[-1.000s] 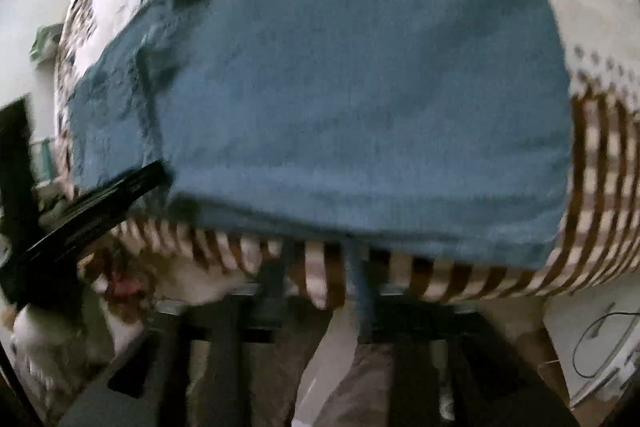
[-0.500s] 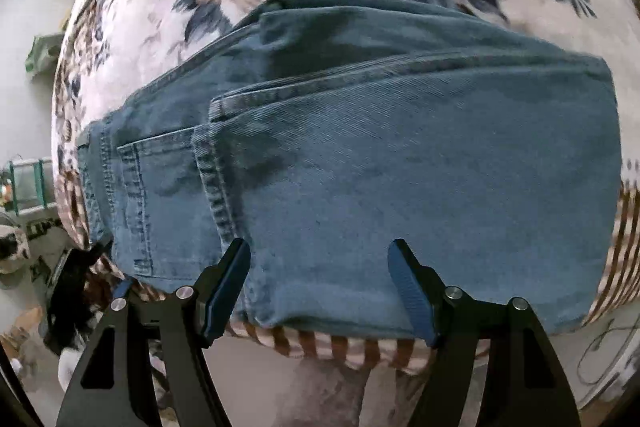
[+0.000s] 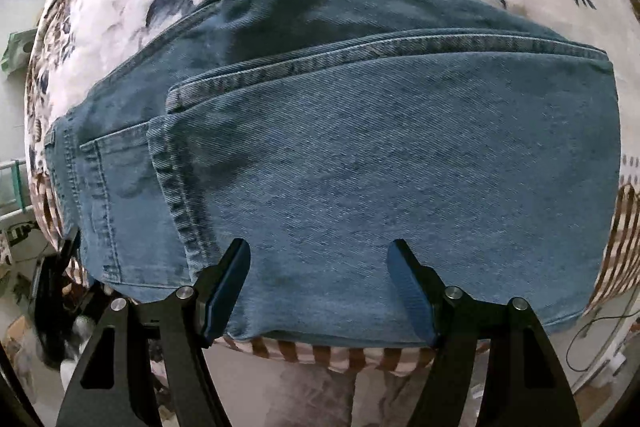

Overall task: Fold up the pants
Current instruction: 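Grasp the jeans' waistband corner with the left gripper and lift it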

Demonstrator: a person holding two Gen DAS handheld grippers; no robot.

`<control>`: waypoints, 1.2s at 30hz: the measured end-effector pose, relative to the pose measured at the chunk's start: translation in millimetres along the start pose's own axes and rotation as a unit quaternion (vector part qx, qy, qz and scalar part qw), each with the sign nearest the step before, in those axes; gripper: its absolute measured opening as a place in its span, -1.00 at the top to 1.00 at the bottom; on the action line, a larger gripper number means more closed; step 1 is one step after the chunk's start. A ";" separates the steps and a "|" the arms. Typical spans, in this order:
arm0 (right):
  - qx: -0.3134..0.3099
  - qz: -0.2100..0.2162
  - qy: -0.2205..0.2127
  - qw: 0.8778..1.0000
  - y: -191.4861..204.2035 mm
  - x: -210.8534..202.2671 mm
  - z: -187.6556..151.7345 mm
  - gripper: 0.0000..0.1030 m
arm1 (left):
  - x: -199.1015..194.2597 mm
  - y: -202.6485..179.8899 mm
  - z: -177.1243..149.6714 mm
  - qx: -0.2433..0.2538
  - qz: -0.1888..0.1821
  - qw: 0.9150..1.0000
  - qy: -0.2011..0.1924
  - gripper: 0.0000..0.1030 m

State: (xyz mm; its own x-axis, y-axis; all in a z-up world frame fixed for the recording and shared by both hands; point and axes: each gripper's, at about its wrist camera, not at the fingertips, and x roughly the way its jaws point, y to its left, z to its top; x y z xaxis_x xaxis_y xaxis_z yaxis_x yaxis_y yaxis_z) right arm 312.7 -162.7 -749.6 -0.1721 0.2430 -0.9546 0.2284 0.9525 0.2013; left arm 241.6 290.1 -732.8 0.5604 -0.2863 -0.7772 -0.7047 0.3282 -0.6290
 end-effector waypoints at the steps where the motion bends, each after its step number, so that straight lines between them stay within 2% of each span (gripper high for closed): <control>1: 0.000 0.000 0.000 1.000 -0.6 0.1 0.0 -0.43 | 4.8 -6.3 1.6 0.008 0.005 1.000 0.001 -0.21; 4: 0.002 0.001 0.002 1.000 -9.8 0.9 -0.4 -0.43 | -4.7 -28.4 -3.3 0.052 0.029 0.998 -0.012 -0.19; 6: 0.003 0.002 0.003 1.000 -12.7 2.8 -1.0 -0.43 | -15.3 -41.1 -9.3 0.073 0.036 0.996 -0.027 0.12; 8: 0.003 0.003 0.003 1.000 -16.1 3.9 -2.1 -0.43 | -31.2 -51.4 -16.2 0.084 0.031 0.995 -0.039 0.21; 13: -0.002 0.000 0.006 1.000 -5.0 20.1 -3.4 -0.43 | -50.6 -67.9 -28.5 0.103 0.032 0.993 -0.051 0.22; 16: -0.003 0.001 0.007 1.000 -3.8 23.5 -4.5 -0.43 | -41.0 -72.7 -28.6 0.131 0.056 0.988 -0.051 0.22; 20: 0.004 0.004 0.008 1.000 -5.0 25.2 -3.5 -0.43 | -45.8 -70.8 -23.9 0.099 0.051 0.993 -0.046 0.22; 24: 0.004 0.006 0.008 1.000 -7.1 25.0 -3.1 -0.43 | -59.4 -76.1 -36.1 0.110 0.054 0.991 -0.052 0.22; 27: 0.001 0.002 0.011 1.000 -6.6 26.5 -1.9 -0.43 | -53.4 -77.2 -35.5 0.123 0.075 0.988 -0.050 0.21; 29: 0.004 0.002 0.011 1.000 -6.2 25.9 -1.1 -0.43 | -55.5 -74.6 -33.0 0.106 0.065 0.991 -0.046 0.21; 36: -0.003 0.000 0.012 1.000 -3.5 26.3 0.0 -0.43 | -51.0 -83.2 -39.4 0.132 0.074 0.987 -0.055 0.21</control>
State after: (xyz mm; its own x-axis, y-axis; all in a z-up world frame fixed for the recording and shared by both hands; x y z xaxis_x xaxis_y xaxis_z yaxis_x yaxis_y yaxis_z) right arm 307.3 -159.6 -775.5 -0.1945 0.2469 -0.9493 0.2235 0.9535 0.2022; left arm 254.5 242.0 -640.1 0.5145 -0.1233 -0.8486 -0.6521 0.5863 -0.4806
